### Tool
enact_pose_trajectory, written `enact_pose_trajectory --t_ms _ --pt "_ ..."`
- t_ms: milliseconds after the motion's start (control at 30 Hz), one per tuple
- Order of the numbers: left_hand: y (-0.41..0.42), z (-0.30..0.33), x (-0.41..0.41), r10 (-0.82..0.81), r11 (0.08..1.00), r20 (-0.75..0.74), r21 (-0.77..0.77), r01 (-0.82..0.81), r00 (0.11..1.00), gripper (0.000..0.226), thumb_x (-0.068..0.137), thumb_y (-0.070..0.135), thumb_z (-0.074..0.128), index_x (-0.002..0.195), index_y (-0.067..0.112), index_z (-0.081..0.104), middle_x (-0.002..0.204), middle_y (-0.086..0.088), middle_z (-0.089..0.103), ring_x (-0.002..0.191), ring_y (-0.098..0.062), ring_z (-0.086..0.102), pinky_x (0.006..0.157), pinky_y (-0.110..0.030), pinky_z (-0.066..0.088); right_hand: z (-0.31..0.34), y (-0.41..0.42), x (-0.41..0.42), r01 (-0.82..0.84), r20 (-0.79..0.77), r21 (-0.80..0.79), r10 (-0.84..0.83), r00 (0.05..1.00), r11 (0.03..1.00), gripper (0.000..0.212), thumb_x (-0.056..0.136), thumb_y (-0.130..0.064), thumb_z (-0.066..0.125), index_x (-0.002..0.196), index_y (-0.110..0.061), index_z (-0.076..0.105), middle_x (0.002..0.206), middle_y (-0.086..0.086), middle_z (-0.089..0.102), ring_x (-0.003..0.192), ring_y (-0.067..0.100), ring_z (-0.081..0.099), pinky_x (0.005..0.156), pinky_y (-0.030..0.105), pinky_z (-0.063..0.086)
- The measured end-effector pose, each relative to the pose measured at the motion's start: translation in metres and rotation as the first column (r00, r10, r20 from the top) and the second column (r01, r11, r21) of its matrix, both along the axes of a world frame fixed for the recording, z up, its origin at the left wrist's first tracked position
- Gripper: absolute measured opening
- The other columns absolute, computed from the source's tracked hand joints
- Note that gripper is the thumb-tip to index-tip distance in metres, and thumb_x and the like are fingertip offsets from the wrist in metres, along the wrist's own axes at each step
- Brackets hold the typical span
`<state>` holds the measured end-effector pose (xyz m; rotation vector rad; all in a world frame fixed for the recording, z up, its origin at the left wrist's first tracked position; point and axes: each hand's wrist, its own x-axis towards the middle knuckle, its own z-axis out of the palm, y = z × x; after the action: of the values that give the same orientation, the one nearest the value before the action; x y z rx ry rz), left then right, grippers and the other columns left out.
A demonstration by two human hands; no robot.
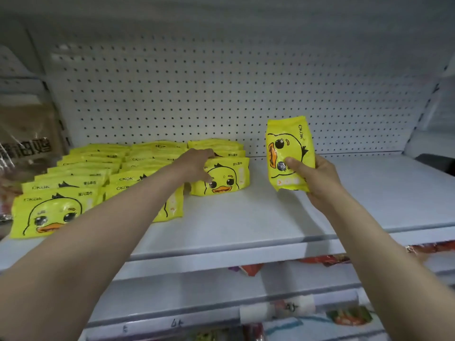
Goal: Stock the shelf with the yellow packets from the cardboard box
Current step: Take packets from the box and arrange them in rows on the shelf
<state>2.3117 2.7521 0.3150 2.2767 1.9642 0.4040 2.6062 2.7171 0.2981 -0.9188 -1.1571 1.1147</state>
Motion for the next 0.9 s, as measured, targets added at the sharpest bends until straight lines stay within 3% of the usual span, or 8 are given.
enact_pose_trajectory --t_ms 300,433,533,667,800,900 --pt "0.024 -0.005 -0.013 0.083 0.993 0.053 0.081 -0.087 0.995 0.065 0.068 0.023 0.085 0.123 0.019 0.050 0.117 -0.004 0.053 0.108 -0.022 0.050 0.079 -0.028 0.037 0.008 0.043 0.010 -0.096 0.072 0.028 0.094 0.993 0.995 0.027 0.082 -0.011 0.076 0.108 -0.012 0.070 0.102 0.008 0.076 0.090 0.028 0.073 0.067 0.041 0.060" --pt "0.021 -0.008 -0.010 0.138 0.975 0.002 0.176 -0.136 0.990 0.062 0.066 0.031 0.086 0.118 0.021 0.053 0.111 0.001 0.048 0.112 -0.020 0.046 0.079 -0.031 0.040 0.008 0.058 0.006 -0.122 0.103 0.015 0.120 0.987 0.992 0.033 0.080 -0.012 0.078 0.112 -0.009 0.070 0.102 0.008 0.076 0.092 0.029 0.073 0.071 0.044 0.061" --pt "0.016 -0.009 -0.004 0.203 0.960 -0.013 0.201 -0.196 0.979 0.062 0.065 0.036 0.085 0.116 0.020 0.053 0.113 -0.001 0.049 0.114 -0.021 0.046 0.083 -0.035 0.045 0.009 0.065 -0.001 -0.162 0.160 0.009 0.159 0.974 0.987 0.030 0.078 -0.013 0.080 0.108 -0.010 0.072 0.100 0.008 0.076 0.090 0.028 0.074 0.074 0.046 0.061" --pt "0.001 -0.009 -0.003 0.231 0.946 0.031 0.227 -0.231 0.973 0.063 0.075 0.040 0.078 0.127 0.018 0.050 0.124 -0.007 0.050 0.123 -0.028 0.042 0.097 -0.040 0.042 0.016 0.072 -0.016 -0.206 0.252 0.009 0.197 0.947 0.979 0.031 0.076 -0.010 0.081 0.105 -0.011 0.072 0.096 0.006 0.077 0.084 0.022 0.074 0.063 0.033 0.060" --pt "-0.030 -0.009 -0.009 0.240 0.930 0.109 0.260 -0.261 0.965 0.058 0.090 0.048 0.061 0.137 0.017 0.048 0.138 -0.010 0.050 0.130 -0.030 0.039 0.103 -0.039 0.037 0.029 0.078 -0.034 -0.291 0.489 0.008 0.250 0.836 0.957 0.030 0.075 -0.010 0.083 0.102 -0.014 0.070 0.089 0.001 0.075 0.070 0.008 0.072 0.055 0.021 0.054" --pt "-0.051 -0.015 -0.016 0.272 0.925 0.101 0.246 -0.289 0.957 0.056 0.093 0.051 0.053 0.138 0.017 0.049 0.139 -0.009 0.050 0.132 -0.029 0.039 0.103 -0.038 0.036 0.032 0.085 -0.053 -0.375 0.702 -0.018 0.279 0.655 0.927 0.033 0.068 -0.017 0.089 0.095 -0.019 0.070 0.090 0.000 0.074 0.078 0.013 0.071 0.069 0.029 0.058"
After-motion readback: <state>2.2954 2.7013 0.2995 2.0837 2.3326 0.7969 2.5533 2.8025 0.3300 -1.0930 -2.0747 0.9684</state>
